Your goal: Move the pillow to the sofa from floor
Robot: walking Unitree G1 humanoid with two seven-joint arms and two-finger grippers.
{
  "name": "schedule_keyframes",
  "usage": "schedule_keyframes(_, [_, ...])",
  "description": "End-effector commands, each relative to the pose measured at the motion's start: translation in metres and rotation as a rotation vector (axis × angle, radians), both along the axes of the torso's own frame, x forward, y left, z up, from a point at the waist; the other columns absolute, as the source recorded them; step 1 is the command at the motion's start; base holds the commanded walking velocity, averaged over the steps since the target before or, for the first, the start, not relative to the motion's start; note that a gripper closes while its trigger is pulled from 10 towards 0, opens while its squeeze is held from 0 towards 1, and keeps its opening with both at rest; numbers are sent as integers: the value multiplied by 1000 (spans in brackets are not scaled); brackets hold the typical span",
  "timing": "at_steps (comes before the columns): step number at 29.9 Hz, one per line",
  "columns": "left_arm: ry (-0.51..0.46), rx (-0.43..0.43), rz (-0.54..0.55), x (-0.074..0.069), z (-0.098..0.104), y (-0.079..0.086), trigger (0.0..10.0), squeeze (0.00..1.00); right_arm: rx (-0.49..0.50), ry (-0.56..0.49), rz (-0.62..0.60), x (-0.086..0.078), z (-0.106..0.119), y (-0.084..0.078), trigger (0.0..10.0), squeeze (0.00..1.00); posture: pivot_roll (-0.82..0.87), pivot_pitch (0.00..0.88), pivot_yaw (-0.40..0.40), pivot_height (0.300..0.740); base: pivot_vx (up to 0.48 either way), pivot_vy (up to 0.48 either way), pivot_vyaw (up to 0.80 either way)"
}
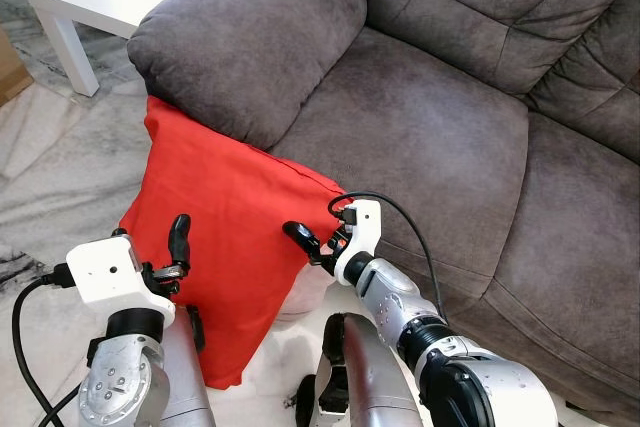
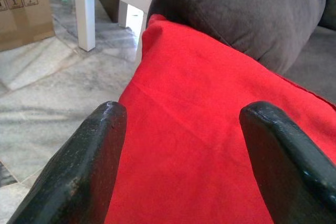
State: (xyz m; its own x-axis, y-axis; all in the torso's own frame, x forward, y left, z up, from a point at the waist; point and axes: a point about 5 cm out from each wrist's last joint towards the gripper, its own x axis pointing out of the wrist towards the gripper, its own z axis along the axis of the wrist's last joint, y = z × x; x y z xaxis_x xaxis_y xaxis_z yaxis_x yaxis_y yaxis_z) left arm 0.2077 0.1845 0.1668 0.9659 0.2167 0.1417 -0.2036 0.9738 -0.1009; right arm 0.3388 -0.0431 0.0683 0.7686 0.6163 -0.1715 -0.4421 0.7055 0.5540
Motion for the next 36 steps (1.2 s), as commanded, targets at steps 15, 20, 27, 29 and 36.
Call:
schedule_keyframes(15, [6,-8,17,-6,3,-2,10000,0,23,15,88,-12,-6,20,0,0,327,336,-316,571,0,0,0])
schedule_keyframes(20, [13,-8,16,-6,2,-1,10000,0,24,14,96,-13,-7,20,0,0,325,336,-314,571,0,0,0])
schedule_keyframes(27, [90,125,31,-12,-11,8,10000,0,21,15,101,-14,-8,20,0,0,329,332,-308,571,0,0,0])
schedule_keyframes(29, [108,145,32,-15,-14,12,10000,0,21,15,104,-14,-8,21,0,0,330,333,-307,571,0,0,0])
schedule_keyframes(36, [169,364,18,-23,-17,23,10000,0,25,17,109,-16,-9,23,0,0,334,334,-296,571,0,0,0])
